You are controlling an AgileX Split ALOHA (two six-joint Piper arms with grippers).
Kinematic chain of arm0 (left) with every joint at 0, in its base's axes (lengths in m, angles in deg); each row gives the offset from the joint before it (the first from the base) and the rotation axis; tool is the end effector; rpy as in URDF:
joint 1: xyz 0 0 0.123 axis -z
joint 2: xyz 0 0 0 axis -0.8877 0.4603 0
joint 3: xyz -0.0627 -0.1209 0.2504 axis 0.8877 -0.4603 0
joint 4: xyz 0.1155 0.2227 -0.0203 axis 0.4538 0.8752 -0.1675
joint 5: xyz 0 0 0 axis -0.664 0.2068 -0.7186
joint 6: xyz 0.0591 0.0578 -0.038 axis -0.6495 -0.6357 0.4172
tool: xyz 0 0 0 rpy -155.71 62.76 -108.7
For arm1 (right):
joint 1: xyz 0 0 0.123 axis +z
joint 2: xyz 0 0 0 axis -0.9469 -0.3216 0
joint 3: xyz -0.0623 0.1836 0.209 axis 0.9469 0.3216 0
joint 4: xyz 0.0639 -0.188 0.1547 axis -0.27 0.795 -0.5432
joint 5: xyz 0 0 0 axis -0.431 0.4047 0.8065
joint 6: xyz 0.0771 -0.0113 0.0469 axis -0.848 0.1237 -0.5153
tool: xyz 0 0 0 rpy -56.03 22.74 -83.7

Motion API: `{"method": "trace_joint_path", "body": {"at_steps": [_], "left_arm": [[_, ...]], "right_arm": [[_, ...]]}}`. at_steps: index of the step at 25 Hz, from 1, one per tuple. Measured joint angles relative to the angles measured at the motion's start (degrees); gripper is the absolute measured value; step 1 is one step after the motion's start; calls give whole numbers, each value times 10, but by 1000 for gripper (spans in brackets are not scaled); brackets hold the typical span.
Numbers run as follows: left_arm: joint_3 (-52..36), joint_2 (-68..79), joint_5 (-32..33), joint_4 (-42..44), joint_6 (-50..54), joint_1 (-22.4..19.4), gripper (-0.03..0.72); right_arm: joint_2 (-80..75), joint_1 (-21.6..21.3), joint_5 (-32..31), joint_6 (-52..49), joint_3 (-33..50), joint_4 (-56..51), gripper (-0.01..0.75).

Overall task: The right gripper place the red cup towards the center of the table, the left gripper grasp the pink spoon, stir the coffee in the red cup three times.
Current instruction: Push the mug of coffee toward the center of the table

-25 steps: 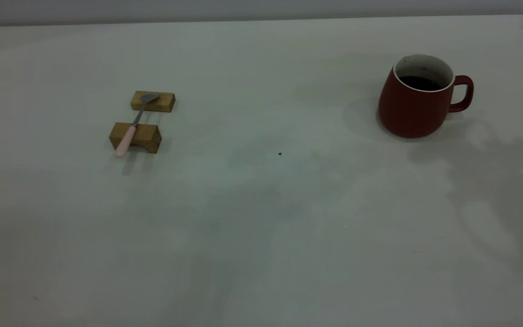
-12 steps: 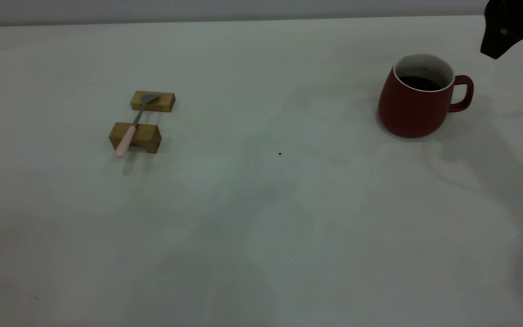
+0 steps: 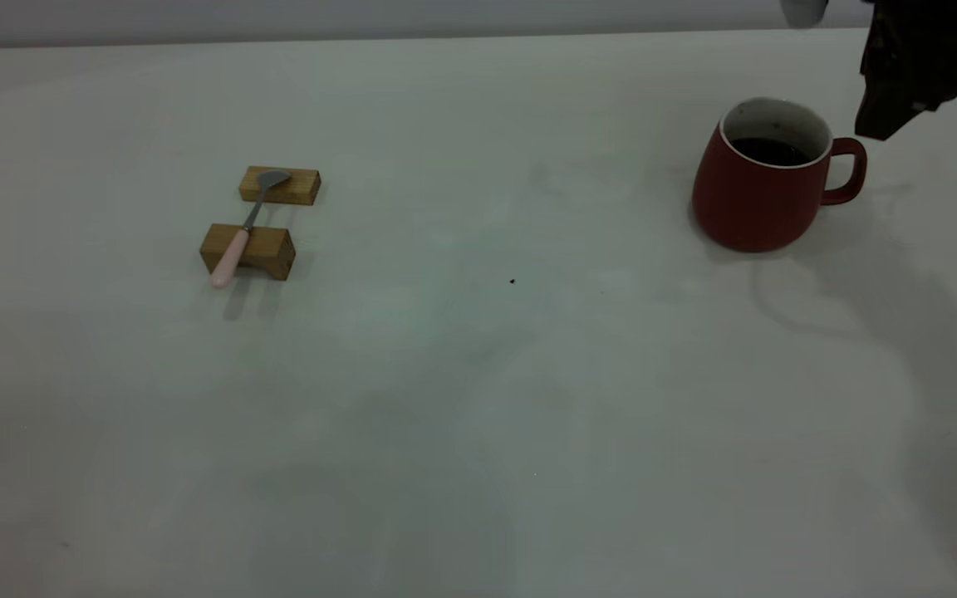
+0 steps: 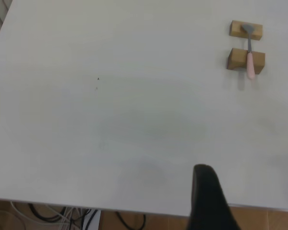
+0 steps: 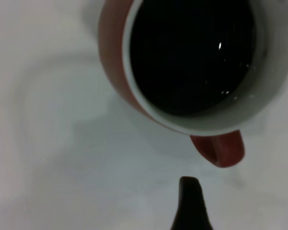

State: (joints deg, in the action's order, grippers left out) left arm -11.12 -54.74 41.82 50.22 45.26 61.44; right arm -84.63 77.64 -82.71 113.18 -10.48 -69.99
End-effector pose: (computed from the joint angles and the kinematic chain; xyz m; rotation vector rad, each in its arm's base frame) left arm -0.0095 0.0047 0.2682 -0.1180 2.1031 0.0324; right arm 0.4198 0.0441 0.1007 -1.7659 2.2592 -0.2901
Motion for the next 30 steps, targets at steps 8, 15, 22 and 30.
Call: {"method": "trace_joint_path", "body": {"at_steps": [8,15,22,30], "left_arm": [[0,0,0,0,0,0,509],[0,0,0,0,0,0,509],[0,0,0,0,0,0,509],[0,0,0,0,0,0,509]], "right_arm": [[-33,3,42,29,-5,-11,591],[-61,7,57,50,-5,-11,591],[-67,34,72,56,-5,-8,591],[-67,82,81,56,-6,-30,591]]}}
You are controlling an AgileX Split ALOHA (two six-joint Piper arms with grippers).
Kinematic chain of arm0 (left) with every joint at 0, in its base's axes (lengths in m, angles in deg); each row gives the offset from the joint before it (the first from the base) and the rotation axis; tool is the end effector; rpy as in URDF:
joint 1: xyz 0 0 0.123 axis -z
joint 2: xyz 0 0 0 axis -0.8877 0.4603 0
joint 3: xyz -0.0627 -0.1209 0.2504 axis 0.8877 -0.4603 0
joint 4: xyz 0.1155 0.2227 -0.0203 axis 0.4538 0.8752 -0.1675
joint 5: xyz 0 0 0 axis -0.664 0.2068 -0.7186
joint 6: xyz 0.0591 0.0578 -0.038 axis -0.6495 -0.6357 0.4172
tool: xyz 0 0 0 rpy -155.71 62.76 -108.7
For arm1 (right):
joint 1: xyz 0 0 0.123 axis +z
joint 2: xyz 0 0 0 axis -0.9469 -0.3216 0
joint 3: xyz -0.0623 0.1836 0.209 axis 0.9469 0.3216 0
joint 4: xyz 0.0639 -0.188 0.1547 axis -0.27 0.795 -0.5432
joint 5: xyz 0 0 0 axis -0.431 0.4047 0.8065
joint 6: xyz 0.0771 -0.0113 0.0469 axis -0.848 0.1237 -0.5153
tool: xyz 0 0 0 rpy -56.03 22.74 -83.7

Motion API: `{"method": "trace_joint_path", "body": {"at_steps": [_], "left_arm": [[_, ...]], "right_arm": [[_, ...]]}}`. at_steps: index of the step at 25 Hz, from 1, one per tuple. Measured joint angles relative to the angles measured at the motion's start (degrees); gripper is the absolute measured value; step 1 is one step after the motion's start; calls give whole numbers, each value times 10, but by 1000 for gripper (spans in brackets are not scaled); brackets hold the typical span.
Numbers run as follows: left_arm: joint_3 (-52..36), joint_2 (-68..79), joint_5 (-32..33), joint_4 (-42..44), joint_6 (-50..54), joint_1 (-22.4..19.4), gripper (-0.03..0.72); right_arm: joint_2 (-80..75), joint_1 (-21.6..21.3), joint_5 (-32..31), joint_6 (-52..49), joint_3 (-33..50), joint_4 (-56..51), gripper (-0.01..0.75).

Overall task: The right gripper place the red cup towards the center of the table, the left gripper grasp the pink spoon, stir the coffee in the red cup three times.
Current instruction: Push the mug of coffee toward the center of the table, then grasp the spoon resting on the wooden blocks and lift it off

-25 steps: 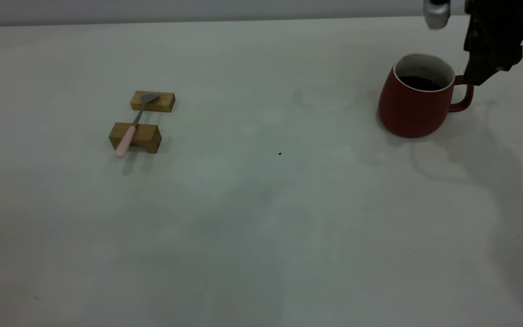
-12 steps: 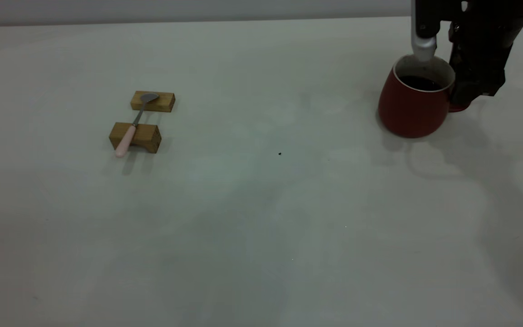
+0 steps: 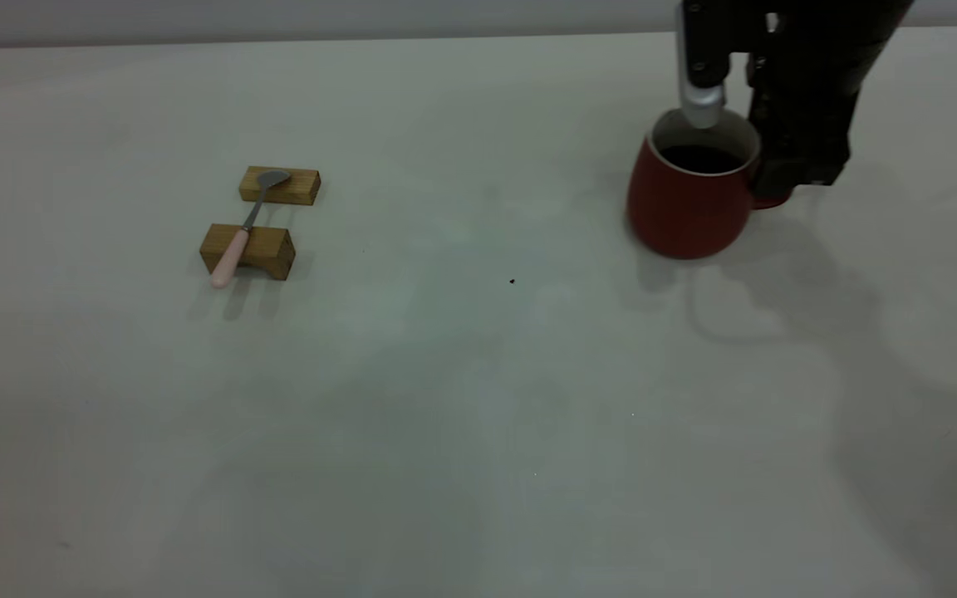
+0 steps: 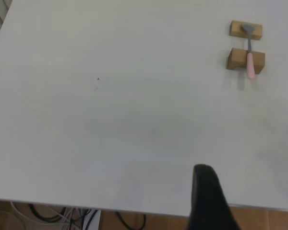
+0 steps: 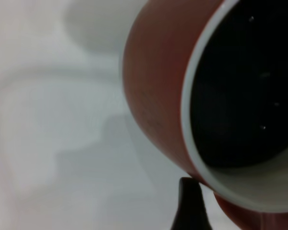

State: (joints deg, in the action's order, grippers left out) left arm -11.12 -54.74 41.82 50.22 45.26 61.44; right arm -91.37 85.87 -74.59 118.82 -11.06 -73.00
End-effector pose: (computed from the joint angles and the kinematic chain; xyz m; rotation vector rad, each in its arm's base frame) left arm -0.0095 0.0047 0.2682 -0.1180 2.1031 0.0324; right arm 0.4176 0.1085 0.0570 -1.9513 2.0345 -0.2571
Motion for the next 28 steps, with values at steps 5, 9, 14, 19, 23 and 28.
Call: {"method": "trace_joint_path", "body": {"at_steps": [5,9,14,19,23,28], "left_arm": [[0,0,0,0,-1,0,509],[0,0,0,0,-1,0,509],[0,0,0,0,-1,0,509],[0,0,0,0,-1,0,509],[0,0,0,0,-1,0,509],[0,0,0,0,-1,0,509]], "right_arm": [[0,31,4,0,0,-40,591],[0,59,15,1,0,-77,591],[-1,87,36,1,0,-119,591],[-2,99,45,-5,0,-148,591],[31,96,-2,-48,0,-153,591],[165,90,-115,-162,0,-130,591]]}}
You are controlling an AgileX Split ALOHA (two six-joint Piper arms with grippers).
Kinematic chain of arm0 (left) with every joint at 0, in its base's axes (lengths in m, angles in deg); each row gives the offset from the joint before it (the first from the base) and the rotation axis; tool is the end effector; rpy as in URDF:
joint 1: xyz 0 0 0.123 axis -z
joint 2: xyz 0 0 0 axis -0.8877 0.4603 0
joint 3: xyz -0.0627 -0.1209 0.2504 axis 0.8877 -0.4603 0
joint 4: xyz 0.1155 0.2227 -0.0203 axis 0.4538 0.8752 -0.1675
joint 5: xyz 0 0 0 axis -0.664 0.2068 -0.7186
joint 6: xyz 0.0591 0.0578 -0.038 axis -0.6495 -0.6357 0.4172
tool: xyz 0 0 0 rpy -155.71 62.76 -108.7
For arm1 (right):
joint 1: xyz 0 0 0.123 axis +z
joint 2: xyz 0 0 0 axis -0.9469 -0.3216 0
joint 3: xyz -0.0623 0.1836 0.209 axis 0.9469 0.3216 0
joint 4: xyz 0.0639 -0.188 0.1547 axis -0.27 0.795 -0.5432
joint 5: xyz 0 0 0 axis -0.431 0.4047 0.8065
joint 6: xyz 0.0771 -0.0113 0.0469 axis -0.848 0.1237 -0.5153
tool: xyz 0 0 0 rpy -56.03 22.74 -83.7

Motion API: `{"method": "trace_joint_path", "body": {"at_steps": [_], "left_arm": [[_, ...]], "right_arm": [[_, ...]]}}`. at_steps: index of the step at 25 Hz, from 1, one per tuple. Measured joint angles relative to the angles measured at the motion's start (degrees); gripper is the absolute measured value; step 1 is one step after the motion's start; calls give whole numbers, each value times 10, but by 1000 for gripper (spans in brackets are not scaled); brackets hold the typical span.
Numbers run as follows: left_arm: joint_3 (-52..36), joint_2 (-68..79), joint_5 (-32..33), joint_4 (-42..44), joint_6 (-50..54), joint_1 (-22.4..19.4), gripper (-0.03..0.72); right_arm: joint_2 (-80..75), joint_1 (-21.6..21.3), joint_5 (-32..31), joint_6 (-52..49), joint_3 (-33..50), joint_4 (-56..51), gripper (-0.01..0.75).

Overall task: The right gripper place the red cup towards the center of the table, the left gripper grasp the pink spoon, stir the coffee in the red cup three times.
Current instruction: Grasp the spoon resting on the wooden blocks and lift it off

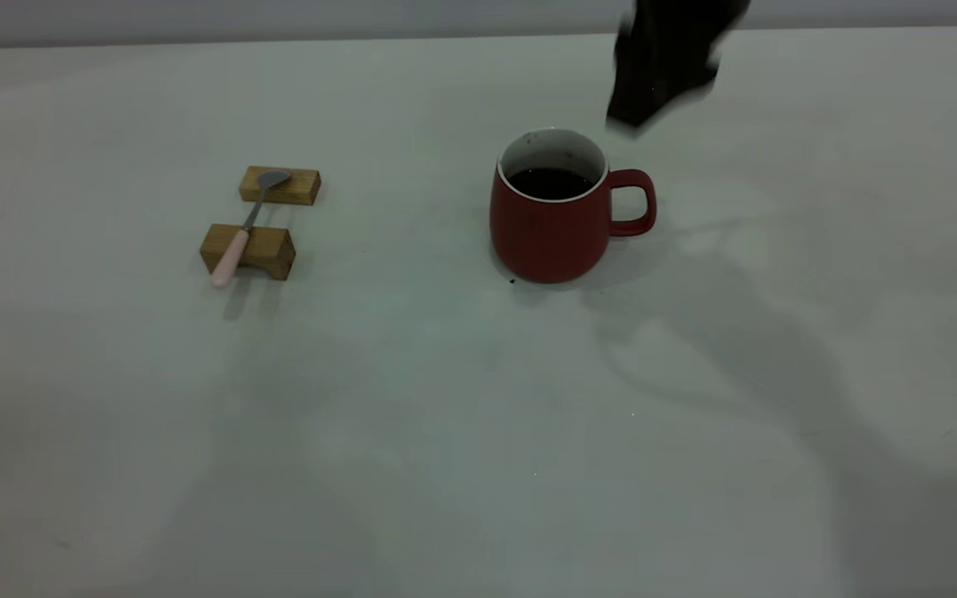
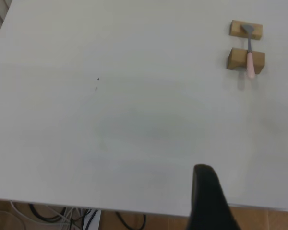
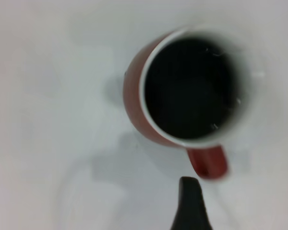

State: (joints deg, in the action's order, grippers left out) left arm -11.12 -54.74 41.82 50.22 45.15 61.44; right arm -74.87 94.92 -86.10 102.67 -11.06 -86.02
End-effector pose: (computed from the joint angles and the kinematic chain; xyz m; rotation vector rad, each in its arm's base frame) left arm -0.0095 0.0047 0.2682 -0.1159 2.1033 0.0336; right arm 0.3780 0.1774 0.1737 -1.5537 2.1729 0.0330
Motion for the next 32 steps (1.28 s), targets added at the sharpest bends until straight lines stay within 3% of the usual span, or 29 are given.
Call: {"method": "trace_joint_path", "body": {"at_steps": [5,12,18,25,32], "left_arm": [[0,0,0,0,0,0,509],[0,0,0,0,1,0,509],[0,0,0,0,1,0,509],[0,0,0,0,1,0,509],[0,0,0,0,1,0,509]], "right_arm": [[166,-1,-128,-196,0,64,591],[357,-2,-355,-461,0,111,591],[477,-2,-374,-540,58,122,591],[682,-9,-374,-585,237,116,591],[915,-111,-374,-586,364,100,591]]}}
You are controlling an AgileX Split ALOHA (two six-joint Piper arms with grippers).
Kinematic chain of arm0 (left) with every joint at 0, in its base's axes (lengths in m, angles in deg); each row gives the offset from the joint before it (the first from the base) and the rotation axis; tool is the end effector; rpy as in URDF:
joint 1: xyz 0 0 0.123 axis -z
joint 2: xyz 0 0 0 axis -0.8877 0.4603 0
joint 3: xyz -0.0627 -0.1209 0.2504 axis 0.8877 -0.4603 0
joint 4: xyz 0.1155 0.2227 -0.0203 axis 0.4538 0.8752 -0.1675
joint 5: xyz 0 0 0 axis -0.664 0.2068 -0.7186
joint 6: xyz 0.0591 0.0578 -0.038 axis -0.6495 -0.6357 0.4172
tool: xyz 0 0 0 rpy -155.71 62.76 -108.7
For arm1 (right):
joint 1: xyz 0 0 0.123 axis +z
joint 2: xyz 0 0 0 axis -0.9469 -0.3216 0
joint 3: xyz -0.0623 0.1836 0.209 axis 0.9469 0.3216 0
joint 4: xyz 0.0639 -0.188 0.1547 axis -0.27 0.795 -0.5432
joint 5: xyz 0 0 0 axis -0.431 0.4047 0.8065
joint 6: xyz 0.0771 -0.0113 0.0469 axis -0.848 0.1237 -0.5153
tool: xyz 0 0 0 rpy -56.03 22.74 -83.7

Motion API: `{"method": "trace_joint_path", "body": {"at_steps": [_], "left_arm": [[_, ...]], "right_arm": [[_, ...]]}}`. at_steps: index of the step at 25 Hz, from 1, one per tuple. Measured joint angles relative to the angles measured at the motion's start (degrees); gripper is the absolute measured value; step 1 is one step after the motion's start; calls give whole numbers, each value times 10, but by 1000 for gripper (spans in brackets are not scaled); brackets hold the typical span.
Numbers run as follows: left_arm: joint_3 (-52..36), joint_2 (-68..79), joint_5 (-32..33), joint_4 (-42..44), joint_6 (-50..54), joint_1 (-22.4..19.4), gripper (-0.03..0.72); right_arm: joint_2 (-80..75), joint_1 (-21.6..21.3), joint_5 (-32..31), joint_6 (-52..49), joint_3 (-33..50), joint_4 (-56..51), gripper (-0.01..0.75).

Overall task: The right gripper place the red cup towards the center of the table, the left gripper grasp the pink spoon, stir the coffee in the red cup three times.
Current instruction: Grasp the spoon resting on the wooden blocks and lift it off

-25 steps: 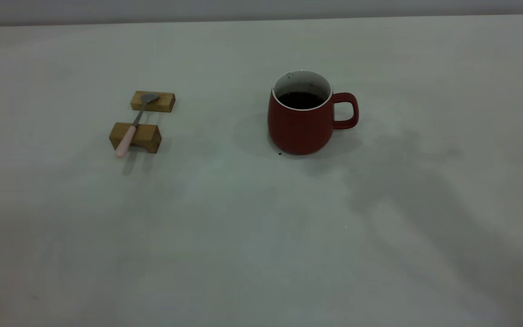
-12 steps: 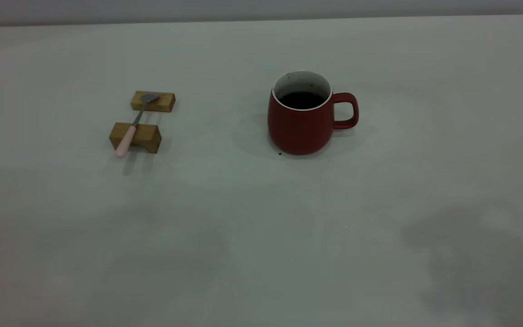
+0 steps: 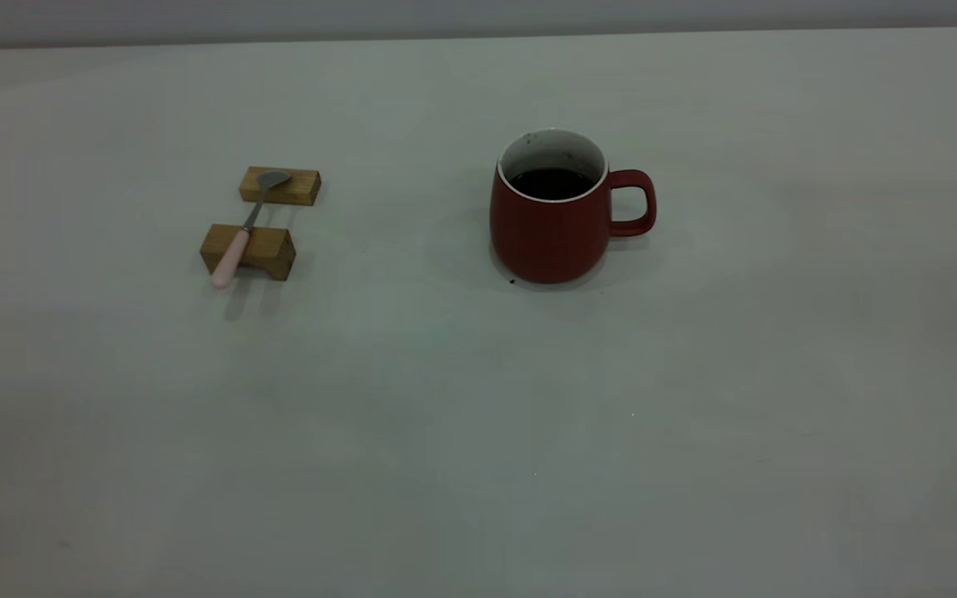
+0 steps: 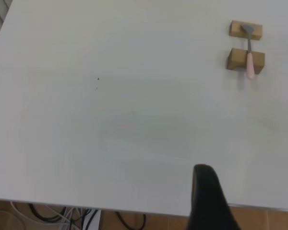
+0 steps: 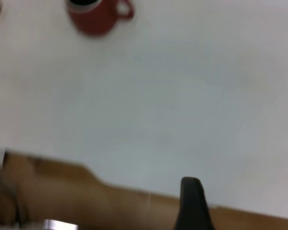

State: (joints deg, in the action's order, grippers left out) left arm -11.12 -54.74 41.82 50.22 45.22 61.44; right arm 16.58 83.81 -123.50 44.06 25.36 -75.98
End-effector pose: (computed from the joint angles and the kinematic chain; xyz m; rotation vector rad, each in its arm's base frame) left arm -0.0095 0.0047 0.2682 -0.1172 2.1032 0.0328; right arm 0.0350 0.0111 0.3243 -0.2116 2.3837 0.1716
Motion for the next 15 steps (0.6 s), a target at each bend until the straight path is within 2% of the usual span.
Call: {"method": "trace_joint_path", "body": {"at_steps": [6,9,15], "left_arm": [[0,0,0,0,-1,0,509],[0,0,0,0,-1,0,509],[0,0,0,0,0,0,509]], "right_arm": [[135,-65,0,0,57,6,591],[171,-82,3,1,87,13,591],[214,-99,50,29,131,16,591]]}}
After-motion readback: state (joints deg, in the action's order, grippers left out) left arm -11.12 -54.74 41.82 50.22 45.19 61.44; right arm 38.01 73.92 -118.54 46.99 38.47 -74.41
